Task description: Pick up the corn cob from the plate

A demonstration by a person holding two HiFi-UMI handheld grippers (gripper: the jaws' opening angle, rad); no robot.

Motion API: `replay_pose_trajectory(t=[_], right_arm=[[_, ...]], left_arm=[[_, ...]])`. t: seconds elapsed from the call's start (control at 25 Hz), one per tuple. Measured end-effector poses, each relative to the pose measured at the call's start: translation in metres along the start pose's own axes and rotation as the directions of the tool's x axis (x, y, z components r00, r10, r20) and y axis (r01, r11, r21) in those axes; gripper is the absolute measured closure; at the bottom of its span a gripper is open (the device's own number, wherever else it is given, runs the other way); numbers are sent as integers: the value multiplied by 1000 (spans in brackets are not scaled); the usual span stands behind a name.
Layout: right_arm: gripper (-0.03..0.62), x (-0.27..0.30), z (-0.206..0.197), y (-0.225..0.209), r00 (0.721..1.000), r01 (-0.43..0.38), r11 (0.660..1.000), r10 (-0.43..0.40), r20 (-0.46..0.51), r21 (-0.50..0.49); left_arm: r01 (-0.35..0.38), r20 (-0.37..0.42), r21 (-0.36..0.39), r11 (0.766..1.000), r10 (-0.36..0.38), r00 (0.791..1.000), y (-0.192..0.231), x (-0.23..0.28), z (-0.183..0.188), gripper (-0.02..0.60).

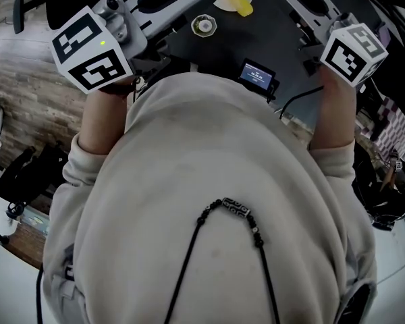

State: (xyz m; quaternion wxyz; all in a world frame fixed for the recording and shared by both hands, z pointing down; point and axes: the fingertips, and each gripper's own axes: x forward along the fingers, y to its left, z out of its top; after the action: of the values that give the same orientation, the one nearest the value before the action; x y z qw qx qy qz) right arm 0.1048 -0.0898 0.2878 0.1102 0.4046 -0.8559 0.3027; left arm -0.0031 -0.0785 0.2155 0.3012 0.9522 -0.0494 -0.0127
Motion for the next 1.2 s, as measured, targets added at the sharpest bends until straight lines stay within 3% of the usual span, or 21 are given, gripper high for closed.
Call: replay_pose_trajectory(t=[0.56,1.2], right_arm=[[427,62,-44,-30,981,-3,1000,1,-193,-8],[385,88,-89,-57,954,29,998,-13,-300,49]], left_arm=[[-81,41,-63,995,84,996,23,-30,-11,580],[-127,48,-107,986,132,990,35,-52,-25,580]])
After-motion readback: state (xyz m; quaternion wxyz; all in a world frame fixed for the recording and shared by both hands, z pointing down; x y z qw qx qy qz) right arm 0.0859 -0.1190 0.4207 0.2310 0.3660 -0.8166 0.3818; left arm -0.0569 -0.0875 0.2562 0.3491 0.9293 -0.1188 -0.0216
